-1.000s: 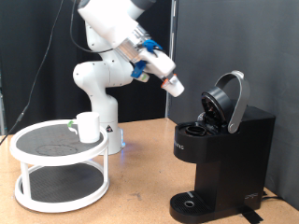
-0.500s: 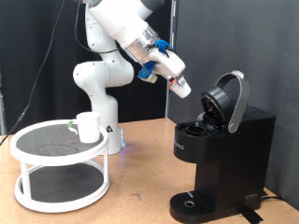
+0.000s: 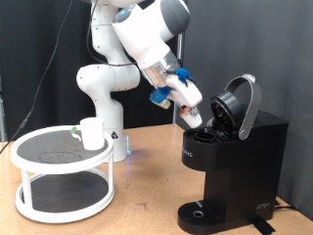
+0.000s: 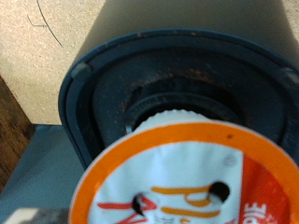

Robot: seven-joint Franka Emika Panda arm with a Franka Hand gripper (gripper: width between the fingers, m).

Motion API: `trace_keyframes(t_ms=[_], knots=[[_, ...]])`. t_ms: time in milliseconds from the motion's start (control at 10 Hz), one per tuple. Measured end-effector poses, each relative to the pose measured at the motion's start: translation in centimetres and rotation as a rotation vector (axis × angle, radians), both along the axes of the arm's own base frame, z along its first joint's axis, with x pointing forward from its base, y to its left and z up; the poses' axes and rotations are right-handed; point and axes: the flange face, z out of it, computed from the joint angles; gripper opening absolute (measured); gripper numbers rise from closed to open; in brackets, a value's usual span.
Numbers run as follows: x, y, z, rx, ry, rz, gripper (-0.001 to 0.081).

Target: Make a cup of coffee with the keurig machine

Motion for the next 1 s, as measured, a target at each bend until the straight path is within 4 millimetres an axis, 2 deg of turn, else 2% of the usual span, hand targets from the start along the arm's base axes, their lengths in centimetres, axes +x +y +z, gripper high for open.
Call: trace_keyframes(t_ms=[400,1000], knots=[[0.4,1.7,-1.6,-0.004,0.001,0.005,0.0368],[0.3,2.4,-2.4,-0.01,0.013,0.008,0.0368]])
